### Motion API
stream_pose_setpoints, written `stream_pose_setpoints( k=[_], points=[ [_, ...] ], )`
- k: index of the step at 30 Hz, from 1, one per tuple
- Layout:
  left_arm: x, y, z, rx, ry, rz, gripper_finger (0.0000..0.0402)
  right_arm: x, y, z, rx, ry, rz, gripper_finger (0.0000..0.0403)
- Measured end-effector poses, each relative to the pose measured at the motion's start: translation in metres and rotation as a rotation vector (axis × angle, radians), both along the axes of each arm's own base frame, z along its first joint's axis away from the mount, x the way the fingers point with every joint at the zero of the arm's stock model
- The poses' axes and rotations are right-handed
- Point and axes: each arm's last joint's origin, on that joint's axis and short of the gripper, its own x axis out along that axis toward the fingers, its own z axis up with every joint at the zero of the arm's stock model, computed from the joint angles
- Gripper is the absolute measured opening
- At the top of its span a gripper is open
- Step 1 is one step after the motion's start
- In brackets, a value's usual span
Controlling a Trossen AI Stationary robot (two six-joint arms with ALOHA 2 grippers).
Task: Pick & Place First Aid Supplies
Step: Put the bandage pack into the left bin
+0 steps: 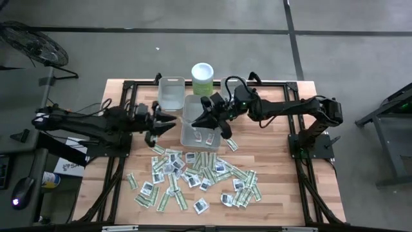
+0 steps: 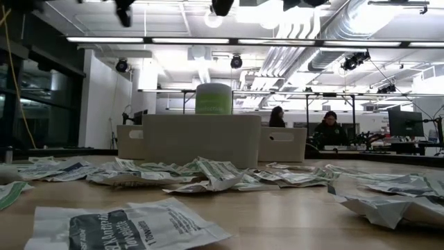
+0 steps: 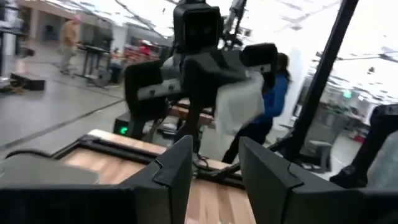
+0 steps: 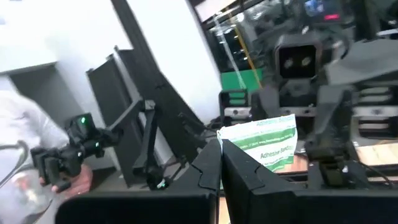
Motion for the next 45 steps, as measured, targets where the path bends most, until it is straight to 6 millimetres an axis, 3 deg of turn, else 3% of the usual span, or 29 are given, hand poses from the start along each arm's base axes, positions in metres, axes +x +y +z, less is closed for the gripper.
stream_pose_setpoints(
  k=[6, 15, 18, 23, 31, 35, 40, 45],
  points=[
    [0.027, 0.017, 0.011, -0.002, 0.043, -0.13, 0.0131, -0.001, -0.004, 0.001, -0.016, -0.011, 0.027, 0.0],
    [0.034, 0.02, 0.025, -0.021, 0.017, -0.206, 0.0128, -0.003, -0.013, 0.0, -0.025, -0.006, 0.042, 0.0],
    [0.033, 0.02, 0.027, -0.018, 0.011, -0.212, 0.0101, -0.003, -0.016, 0.0, -0.023, -0.003, 0.036, 0.0],
    [0.035, 0.019, 0.024, -0.02, 0.036, -0.231, 0.0016, -0.003, -0.018, 0.0, -0.024, -0.002, 0.029, 0.0],
    [0.037, 0.02, 0.023, -0.025, 0.042, -0.209, 0.0003, -0.003, -0.022, 0.0, -0.011, -0.001, -0.032, 0.0004],
    [0.037, 0.02, 0.023, -0.024, 0.042, -0.2, 0.0002, -0.004, -0.028, 0.0, -0.003, 0.0, -0.07, 0.0031],
    [0.038, 0.022, 0.018, -0.018, 0.087, -0.156, 0.0002, -0.012, -0.043, 0.006, 0.02, 0.015, -0.109, 0.0101],
    [0.032, 0.029, 0.016, -0.009, 0.14, 0.043, 0.0001, -0.027, -0.055, 0.015, 0.023, 0.062, -0.194, 0.0171]
  ],
)
